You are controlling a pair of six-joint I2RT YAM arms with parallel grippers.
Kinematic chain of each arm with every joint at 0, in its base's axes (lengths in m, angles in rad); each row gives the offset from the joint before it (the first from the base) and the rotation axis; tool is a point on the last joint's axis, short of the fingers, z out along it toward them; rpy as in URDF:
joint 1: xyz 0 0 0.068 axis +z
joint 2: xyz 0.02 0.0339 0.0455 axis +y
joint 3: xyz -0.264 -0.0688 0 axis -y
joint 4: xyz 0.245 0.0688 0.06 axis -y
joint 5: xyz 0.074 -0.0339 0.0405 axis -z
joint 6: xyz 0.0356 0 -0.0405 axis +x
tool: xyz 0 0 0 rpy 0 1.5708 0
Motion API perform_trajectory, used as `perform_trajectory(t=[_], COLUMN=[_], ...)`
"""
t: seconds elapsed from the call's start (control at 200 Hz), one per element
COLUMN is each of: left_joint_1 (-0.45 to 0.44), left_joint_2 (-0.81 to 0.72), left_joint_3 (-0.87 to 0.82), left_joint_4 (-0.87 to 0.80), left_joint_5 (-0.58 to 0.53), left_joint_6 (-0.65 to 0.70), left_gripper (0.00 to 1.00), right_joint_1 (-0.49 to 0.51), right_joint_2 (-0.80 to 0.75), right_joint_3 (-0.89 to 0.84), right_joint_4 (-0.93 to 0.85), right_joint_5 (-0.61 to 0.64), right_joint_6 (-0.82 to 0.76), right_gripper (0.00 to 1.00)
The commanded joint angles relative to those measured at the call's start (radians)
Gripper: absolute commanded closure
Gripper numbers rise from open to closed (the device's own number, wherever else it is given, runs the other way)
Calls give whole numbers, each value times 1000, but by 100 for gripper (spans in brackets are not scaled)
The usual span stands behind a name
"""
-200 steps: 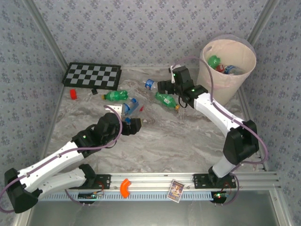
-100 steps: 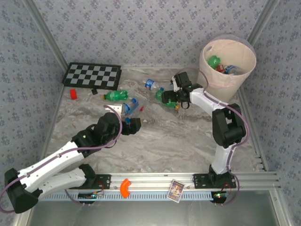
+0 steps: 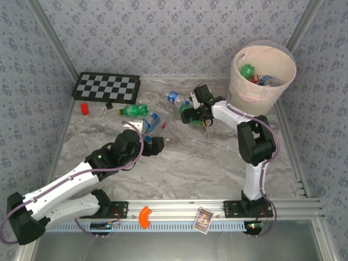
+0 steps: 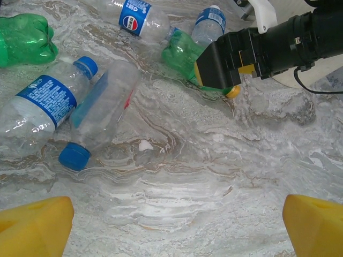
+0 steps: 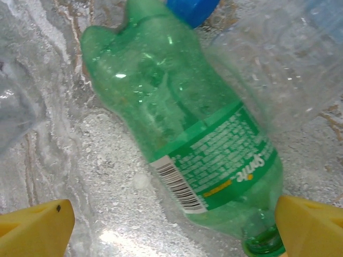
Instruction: Put the plastic bottles in the bin
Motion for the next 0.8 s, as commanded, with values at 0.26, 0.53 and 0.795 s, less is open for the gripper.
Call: perform_trajectory(t=[0.26,0.53,0.795], left_joint_1=[7,6,6], left_joint_2=[8,4,2], left_joint_3=[19,12,17], left_joint_4=[-10,-8,-13], left_joint_5=[17,20,21], left_joint_6=[1,-5,-5], left_gripper=[0,0,0], right_joint_1=[47,62,64], right_joint_2=[16,19,37], right_joint_3=[2,-53,-57], right_joint_4=[-49,-31,-26], right_joint_5=[6,40,56], right_joint_6=[-39,-41,-47], right_gripper=[7,14,25])
